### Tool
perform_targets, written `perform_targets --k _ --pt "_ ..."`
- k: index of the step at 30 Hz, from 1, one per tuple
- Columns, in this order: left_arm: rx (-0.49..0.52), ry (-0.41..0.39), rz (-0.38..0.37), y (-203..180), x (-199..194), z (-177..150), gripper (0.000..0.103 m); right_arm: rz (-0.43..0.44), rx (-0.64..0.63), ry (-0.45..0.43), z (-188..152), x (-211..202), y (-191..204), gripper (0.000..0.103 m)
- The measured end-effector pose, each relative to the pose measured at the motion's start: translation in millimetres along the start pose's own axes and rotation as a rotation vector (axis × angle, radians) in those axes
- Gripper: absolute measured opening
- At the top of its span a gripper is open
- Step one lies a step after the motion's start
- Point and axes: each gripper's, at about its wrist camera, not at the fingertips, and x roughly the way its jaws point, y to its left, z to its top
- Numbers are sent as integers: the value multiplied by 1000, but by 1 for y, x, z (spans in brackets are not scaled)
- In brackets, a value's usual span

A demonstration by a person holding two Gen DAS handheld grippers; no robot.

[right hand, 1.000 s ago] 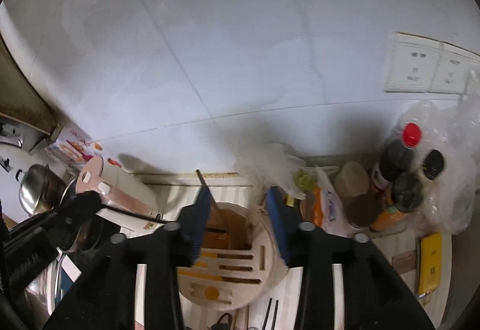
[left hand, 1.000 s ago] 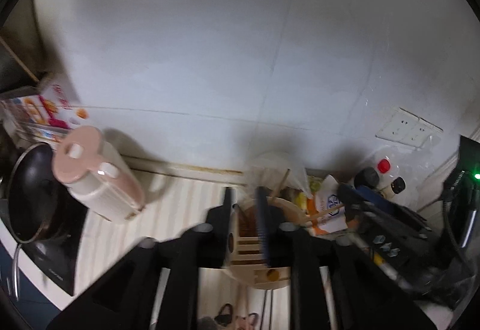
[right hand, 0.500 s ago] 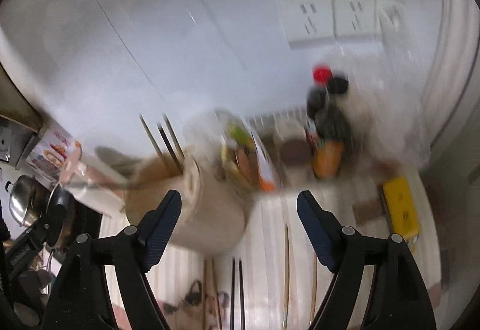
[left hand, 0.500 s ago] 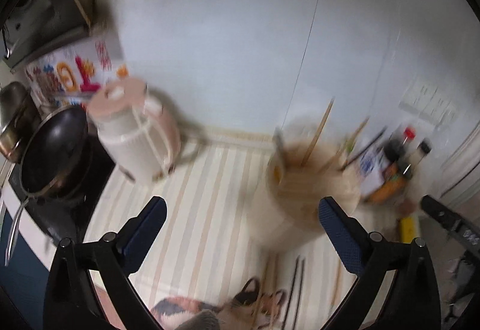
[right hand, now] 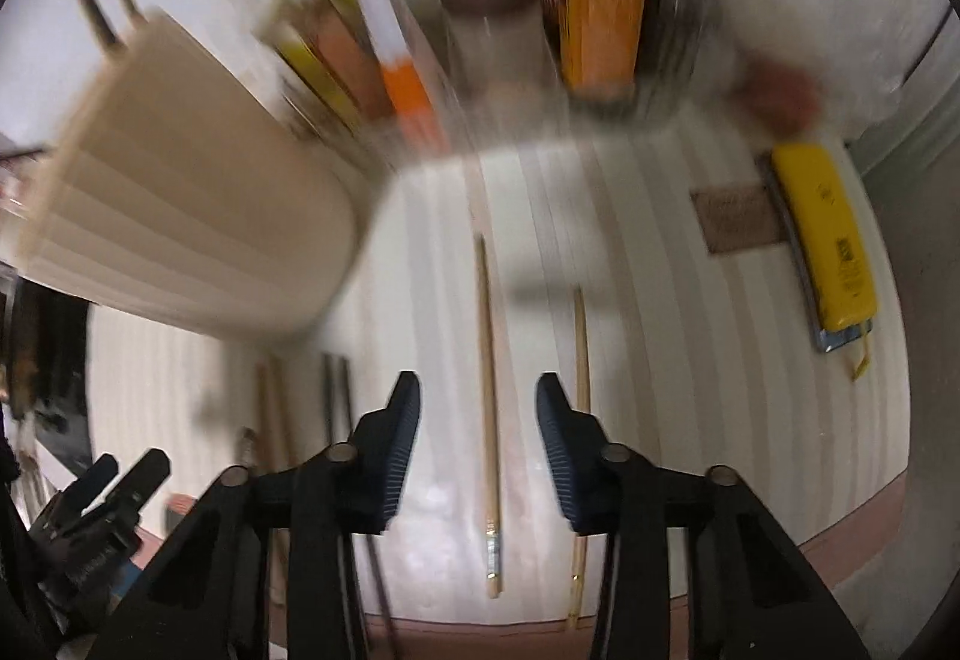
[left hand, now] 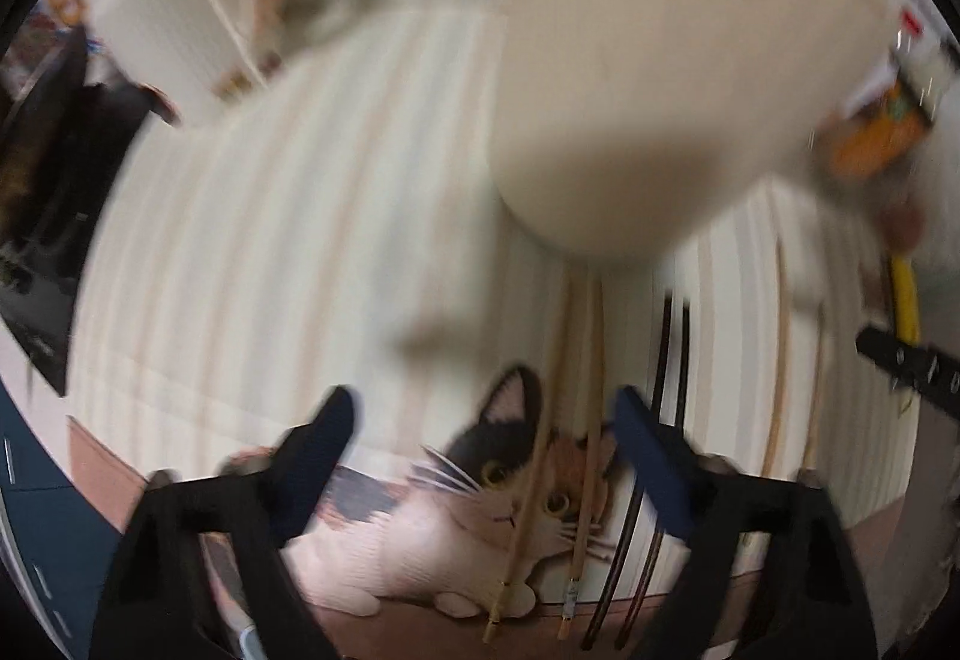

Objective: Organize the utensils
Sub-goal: 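Grasp a wooden chopstick with the left tool while the right tool grasps another wooden chopstick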

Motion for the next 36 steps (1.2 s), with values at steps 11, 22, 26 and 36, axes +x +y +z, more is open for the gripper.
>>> perform_targets --k 11,22,26,36 --pt "103 130 51 -30 61 -9 5 -101 -56 150 -4 75 5 39" --pt "58 147 52 2 54 -28 5 -59 -116 250 -52 79 8 7" --pt "54 148 47 8 54 -29 5 -86 -166 269 -71 76 15 7" --pt "57 144 42 20 56 -38 6 -133 -205 334 -56 84 36 8"
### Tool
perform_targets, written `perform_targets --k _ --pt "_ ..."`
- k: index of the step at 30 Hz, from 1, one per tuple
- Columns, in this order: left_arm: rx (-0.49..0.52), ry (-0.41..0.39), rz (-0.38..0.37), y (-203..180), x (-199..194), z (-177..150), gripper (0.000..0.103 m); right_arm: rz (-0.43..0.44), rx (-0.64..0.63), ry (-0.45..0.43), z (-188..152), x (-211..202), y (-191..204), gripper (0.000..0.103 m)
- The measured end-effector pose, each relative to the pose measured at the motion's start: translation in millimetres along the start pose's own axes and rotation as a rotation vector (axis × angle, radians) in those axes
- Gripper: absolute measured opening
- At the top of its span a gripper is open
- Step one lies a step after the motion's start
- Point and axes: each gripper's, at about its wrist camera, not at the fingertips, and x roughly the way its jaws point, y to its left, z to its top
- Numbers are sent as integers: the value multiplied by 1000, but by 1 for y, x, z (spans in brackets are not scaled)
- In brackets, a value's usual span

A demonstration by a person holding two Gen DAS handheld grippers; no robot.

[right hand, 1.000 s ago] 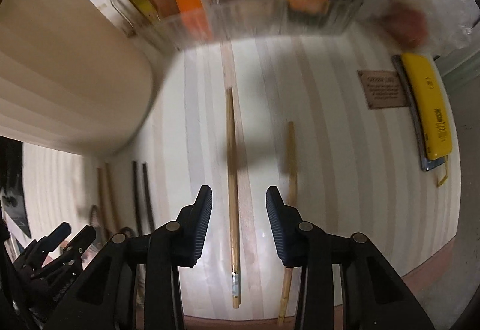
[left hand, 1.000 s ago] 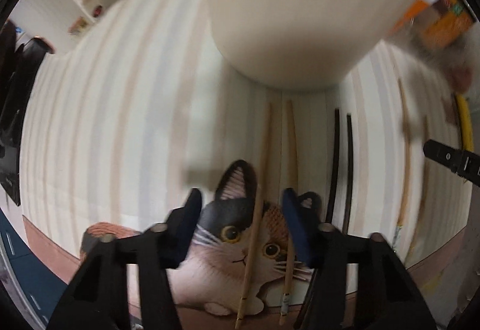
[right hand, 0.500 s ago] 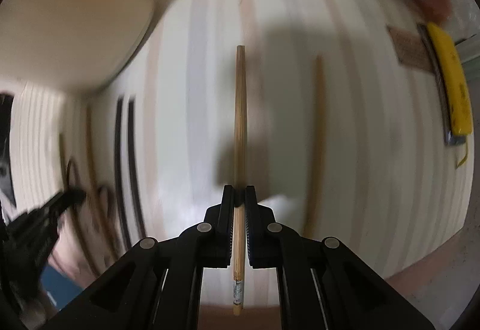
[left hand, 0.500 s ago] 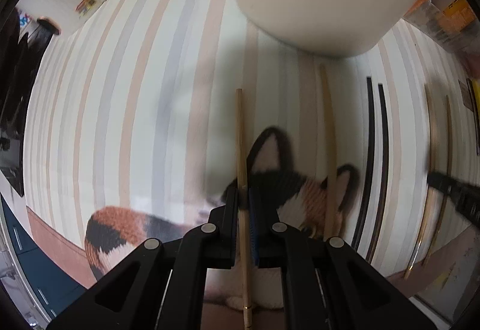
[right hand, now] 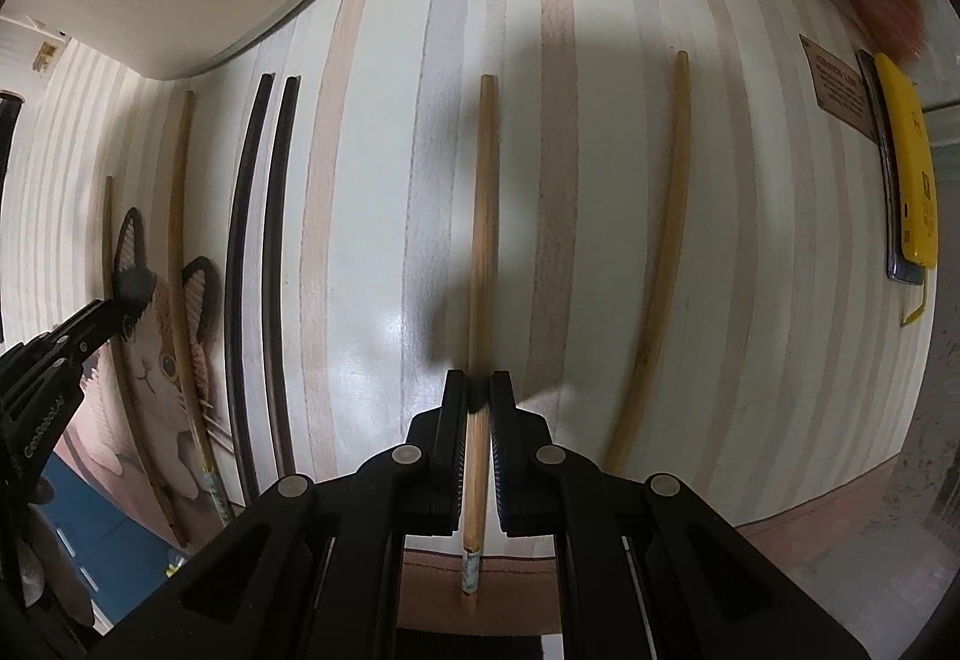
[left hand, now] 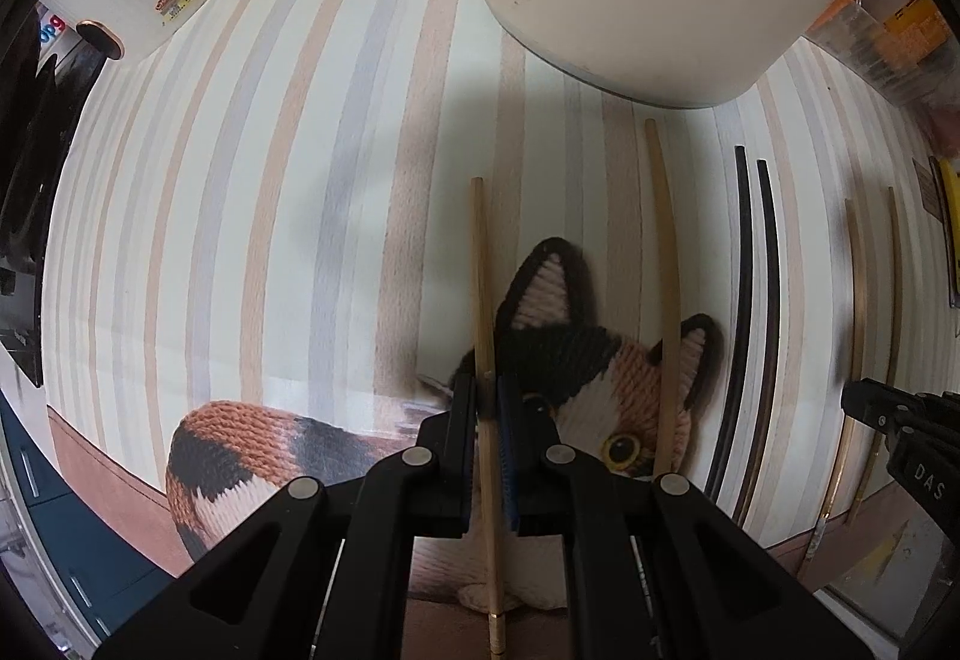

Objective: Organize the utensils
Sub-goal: 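Grasp a wooden chopstick with the left tool while the right tool grasps another wooden chopstick, then lift both wooden chopsticks upright and carry them over the beige holder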

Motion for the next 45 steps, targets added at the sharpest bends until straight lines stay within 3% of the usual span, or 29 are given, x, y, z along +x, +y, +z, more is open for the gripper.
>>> perform_targets --k 11,15,19,23,32,37,45 --pt "26 23 9 -10 -1 12 6 -21 5 78 23 16 12 9" --pt "43 36 19 -15 0 16 5 -27 25 69 26 15 11 10" --pt "46 10 36 -19 -1 14 5 -18 61 16 16 11 12 7" --pt "65 -35 7 -24 -21 5 5 23 106 -65 1 -5 3 7" --pt "82 -237 -34 -27 -97 -10 4 59 101 -302 -23 -72 7 7" --pt "67 -285 -67 -18 -118 -20 4 86 86 -376 -41 -95 -6 7" --pt "50 -378 -69 -4 -148 -16 4 119 72 -465 -38 -129 -4 7"
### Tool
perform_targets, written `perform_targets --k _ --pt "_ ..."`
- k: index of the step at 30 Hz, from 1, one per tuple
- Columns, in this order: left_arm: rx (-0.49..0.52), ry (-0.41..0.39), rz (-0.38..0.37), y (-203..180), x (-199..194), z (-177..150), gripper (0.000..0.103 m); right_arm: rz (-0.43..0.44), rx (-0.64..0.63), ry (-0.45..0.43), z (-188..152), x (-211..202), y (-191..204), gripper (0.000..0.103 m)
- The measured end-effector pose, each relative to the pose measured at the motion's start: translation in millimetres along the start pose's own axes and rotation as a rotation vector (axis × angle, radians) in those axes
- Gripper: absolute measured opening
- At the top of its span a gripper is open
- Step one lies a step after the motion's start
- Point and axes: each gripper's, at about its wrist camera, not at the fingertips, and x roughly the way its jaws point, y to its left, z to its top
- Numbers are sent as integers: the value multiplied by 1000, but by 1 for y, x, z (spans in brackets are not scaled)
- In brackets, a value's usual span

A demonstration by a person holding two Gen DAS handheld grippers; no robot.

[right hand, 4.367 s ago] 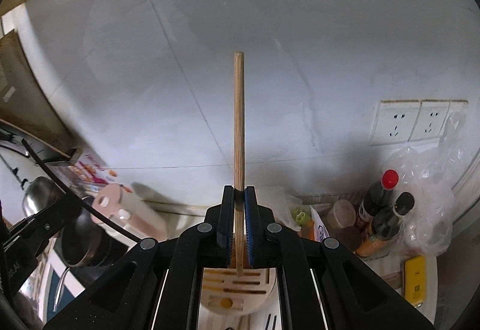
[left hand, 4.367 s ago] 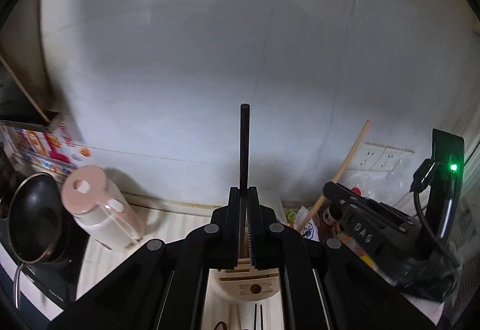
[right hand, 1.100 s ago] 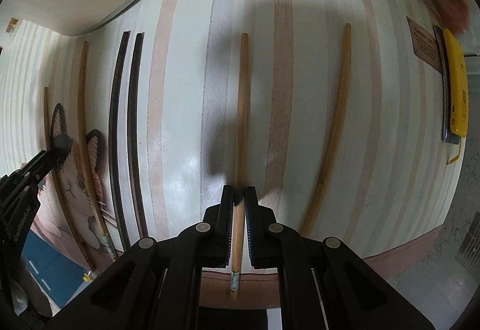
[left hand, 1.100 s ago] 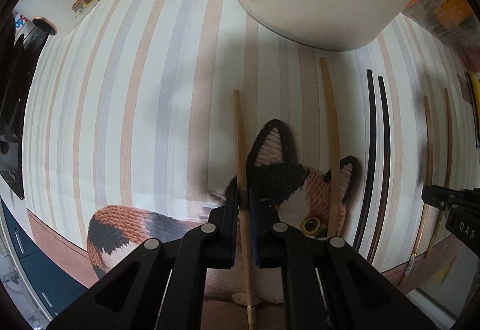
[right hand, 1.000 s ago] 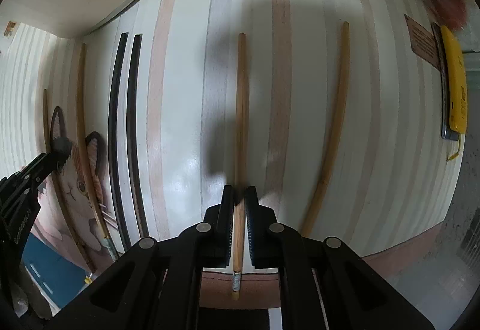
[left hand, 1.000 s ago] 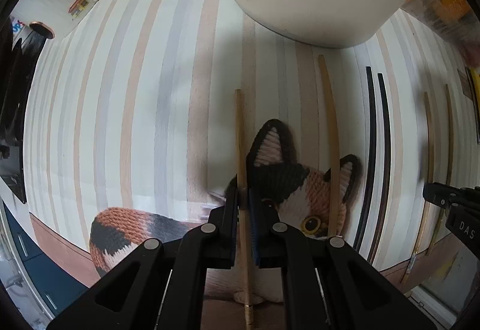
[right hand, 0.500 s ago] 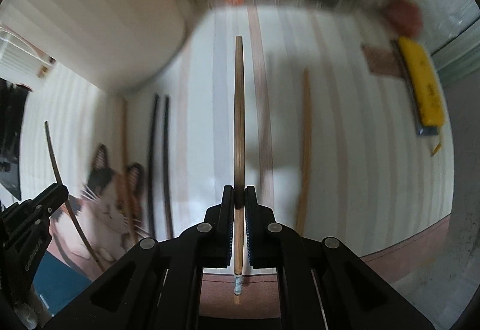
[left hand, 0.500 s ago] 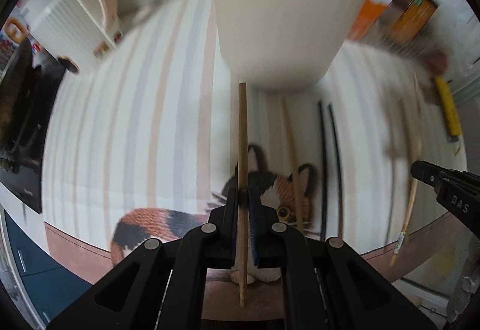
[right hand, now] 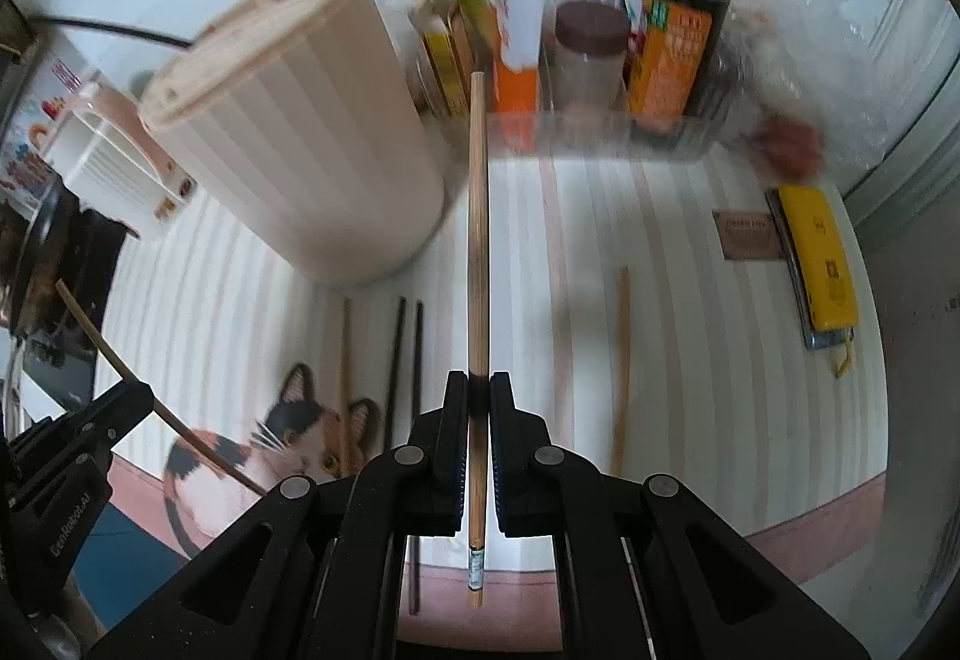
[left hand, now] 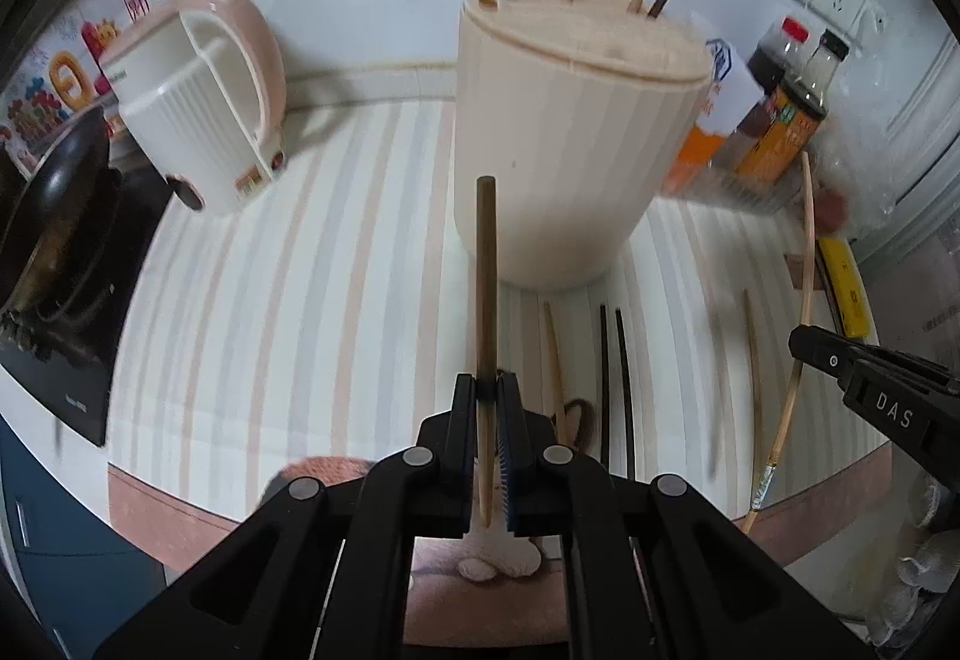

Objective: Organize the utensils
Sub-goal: 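Lift both wooden chopsticks upright and carry them over the beige holder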

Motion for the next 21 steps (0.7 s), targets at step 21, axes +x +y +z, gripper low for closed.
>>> perform_targets --k 21 --pt "-83 -267 -120 -3 -127 67 4 148 37 -237 72 -88 14 7"
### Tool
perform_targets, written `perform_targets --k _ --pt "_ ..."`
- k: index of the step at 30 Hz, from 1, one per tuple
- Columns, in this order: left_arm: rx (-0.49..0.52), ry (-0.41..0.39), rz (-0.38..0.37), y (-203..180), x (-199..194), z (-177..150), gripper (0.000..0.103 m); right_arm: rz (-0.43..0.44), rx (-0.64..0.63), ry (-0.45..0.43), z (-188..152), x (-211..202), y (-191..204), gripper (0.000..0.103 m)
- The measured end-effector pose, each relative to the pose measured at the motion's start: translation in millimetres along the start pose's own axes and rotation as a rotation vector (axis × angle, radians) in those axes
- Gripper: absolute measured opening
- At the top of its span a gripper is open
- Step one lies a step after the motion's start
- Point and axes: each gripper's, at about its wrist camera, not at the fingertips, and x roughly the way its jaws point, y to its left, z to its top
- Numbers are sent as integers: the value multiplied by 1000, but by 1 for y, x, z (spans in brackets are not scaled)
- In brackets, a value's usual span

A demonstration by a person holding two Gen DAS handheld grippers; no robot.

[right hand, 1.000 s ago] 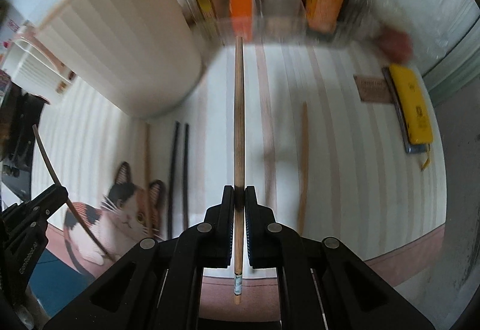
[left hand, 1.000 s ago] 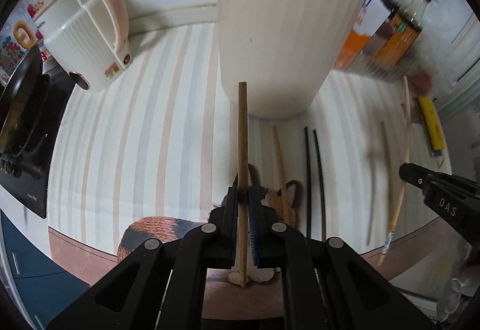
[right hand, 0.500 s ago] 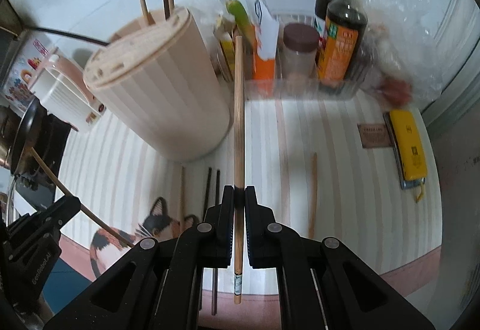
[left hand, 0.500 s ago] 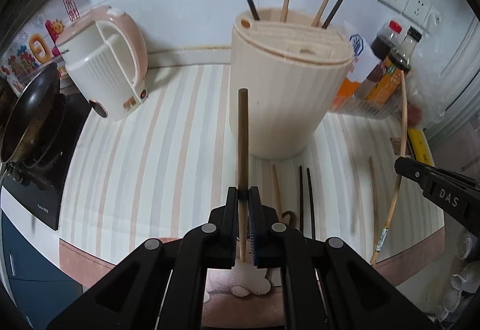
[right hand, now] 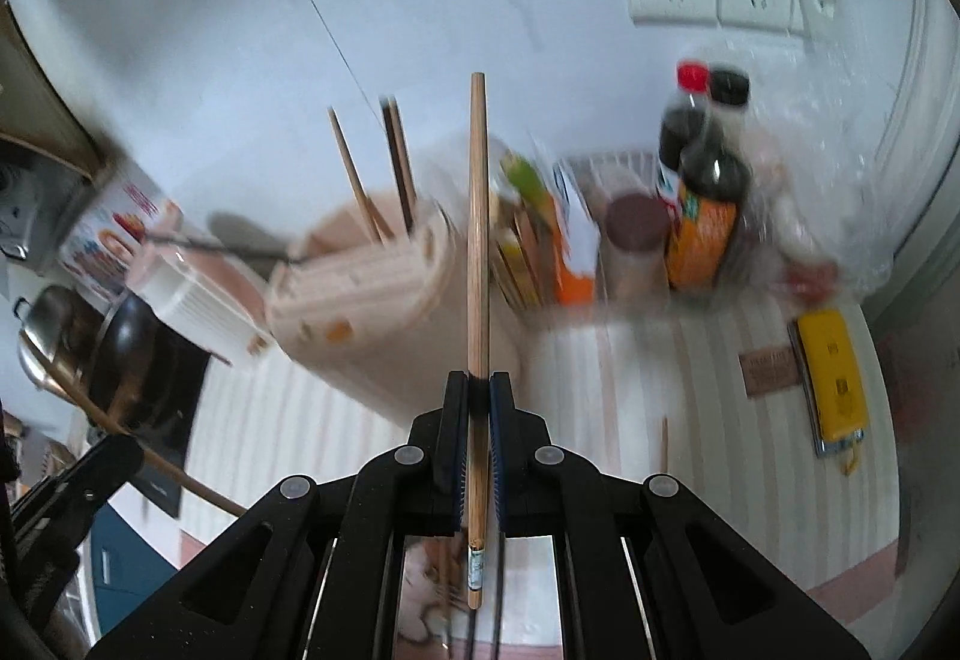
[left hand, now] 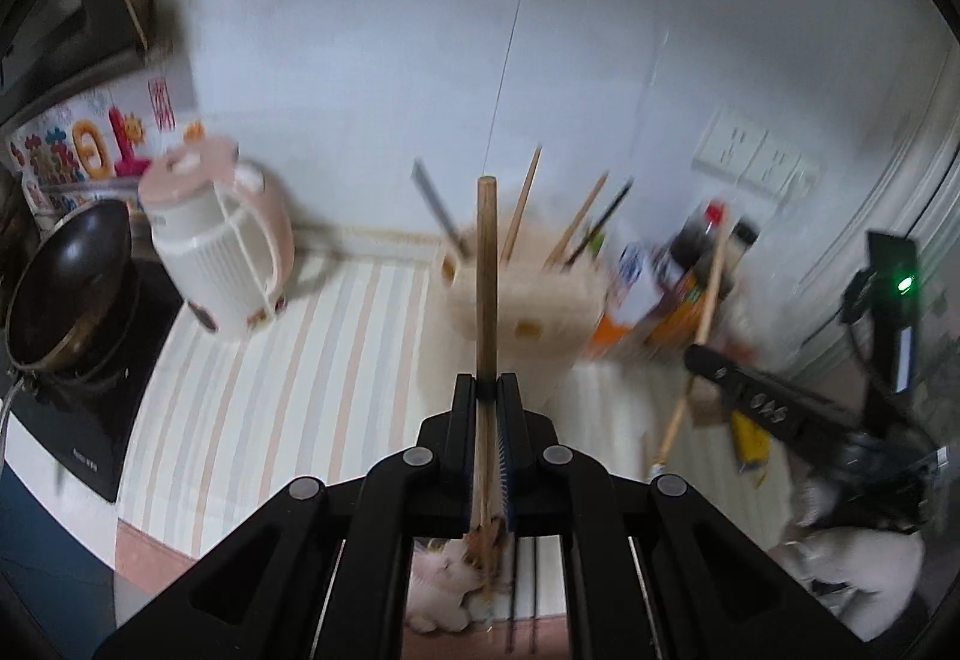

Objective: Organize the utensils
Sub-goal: 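Lift both wooden chopsticks upright and carry them over the beige holder, then lower both chopsticks into the beige holder and open both tools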

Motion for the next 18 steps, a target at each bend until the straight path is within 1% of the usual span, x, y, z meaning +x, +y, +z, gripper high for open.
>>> perform_targets --k 5,10,15,18 --pt "-21 -94 7 -11 -18 37 4 24 -6 -64 33 -15 10 7" --pt "-17 -189 66 -23 -18 73 4 40 -12 -113 66 -19 26 7" --pt "-27 -227 115 -27 1 105 4 42 -21 -153 95 -13 41 7" --pt "-53 -235 143 -23 16 123 4 45 -8 -171 112 -4 44 7"
